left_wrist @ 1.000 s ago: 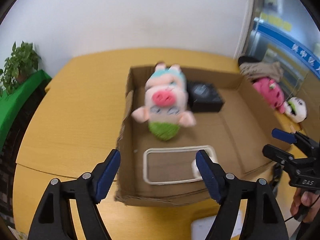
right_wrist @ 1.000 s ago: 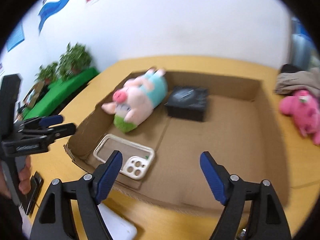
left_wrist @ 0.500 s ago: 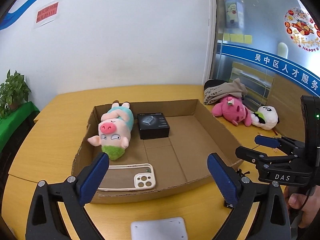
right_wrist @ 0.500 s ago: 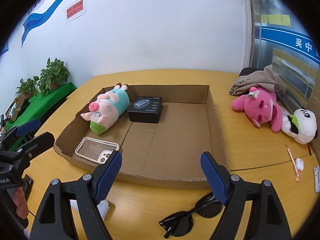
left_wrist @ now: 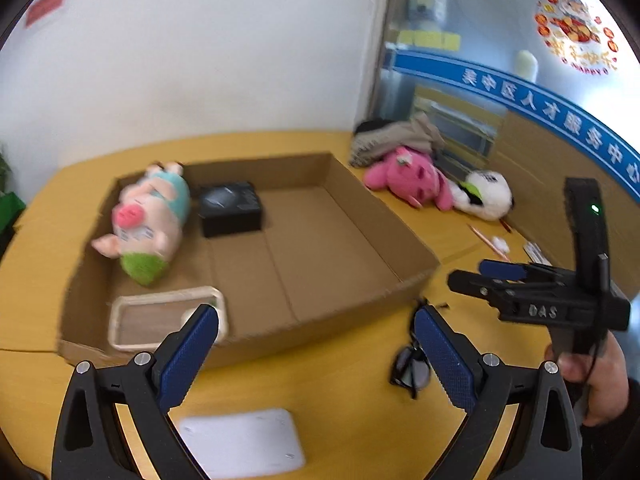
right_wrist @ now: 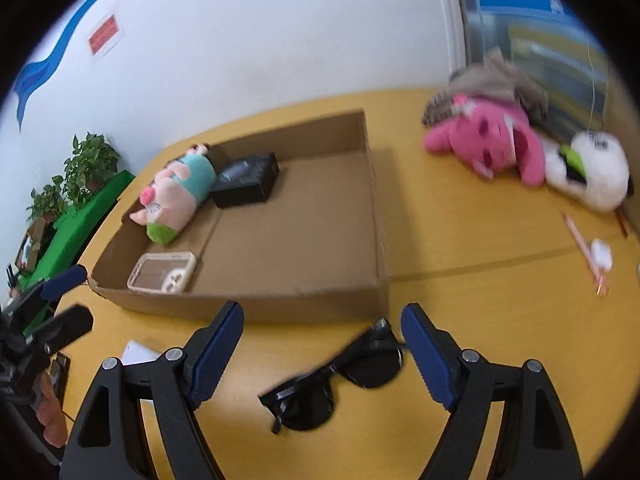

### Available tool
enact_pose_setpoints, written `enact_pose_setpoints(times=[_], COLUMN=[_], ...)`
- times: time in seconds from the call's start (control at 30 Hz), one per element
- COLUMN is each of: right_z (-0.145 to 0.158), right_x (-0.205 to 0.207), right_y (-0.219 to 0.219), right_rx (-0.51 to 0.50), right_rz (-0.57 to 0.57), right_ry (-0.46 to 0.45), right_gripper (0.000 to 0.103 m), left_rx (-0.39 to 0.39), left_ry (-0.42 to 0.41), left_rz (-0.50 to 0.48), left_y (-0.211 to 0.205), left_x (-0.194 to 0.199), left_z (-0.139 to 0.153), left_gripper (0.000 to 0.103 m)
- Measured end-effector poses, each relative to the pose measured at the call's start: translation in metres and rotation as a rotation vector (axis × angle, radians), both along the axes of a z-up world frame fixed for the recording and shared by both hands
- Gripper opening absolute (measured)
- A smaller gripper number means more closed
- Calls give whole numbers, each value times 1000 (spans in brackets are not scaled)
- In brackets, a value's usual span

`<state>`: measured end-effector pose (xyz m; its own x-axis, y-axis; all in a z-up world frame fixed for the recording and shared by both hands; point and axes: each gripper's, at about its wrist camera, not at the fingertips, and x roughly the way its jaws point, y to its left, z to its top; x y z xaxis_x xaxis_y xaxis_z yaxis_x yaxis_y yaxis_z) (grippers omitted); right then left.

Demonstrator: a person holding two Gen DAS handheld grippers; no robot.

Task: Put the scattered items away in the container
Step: 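Move the left tool toward the black sunglasses on the table, then close the left gripper on the sunglasses frame and lift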

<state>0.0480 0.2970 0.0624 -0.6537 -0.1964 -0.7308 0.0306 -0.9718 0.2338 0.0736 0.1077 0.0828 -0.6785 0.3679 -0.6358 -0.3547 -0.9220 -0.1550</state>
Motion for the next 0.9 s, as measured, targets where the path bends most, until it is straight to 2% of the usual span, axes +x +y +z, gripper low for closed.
enact_pose_setpoints(times=[0.13, 0.3, 0.4, 0.47, 0.6, 0.63, 0.67, 0.9], right_z=[-33, -55, -61, -64, -69, -70, -71, -78], right_x=[0, 1, 1, 1, 0, -1, -1, -6], right_y=[21, 30, 34, 38, 43, 44, 44, 39], right_rx=[-64, -110, -117, -119, -125, -128, -130, -185], right_rz=[-17, -18, -22, -25, -25, -24, -22, 10], right_ry=[-93, -141, -154, -161, -171, -174, -176, -199], right_gripper=[81, 81, 81, 81, 81, 81, 81, 81], left_rx=[26, 39, 17, -3, -5, -17, -22, -36], left_ry=[-95, -229, -279, -308, -372, -383, -393, -402], left_rz=[-98, -202, -252, -272, -290, -291, -293, -279], left_y=[32, 70, 90, 101, 111, 113, 115, 117], left_x=[-5, -21, -26, -30, -39, -40, -41, -39], left_z=[-30, -67, -85, -95, -112, -116, -119, -119], left_gripper=[100, 95, 81, 66, 41, 31, 26, 25])
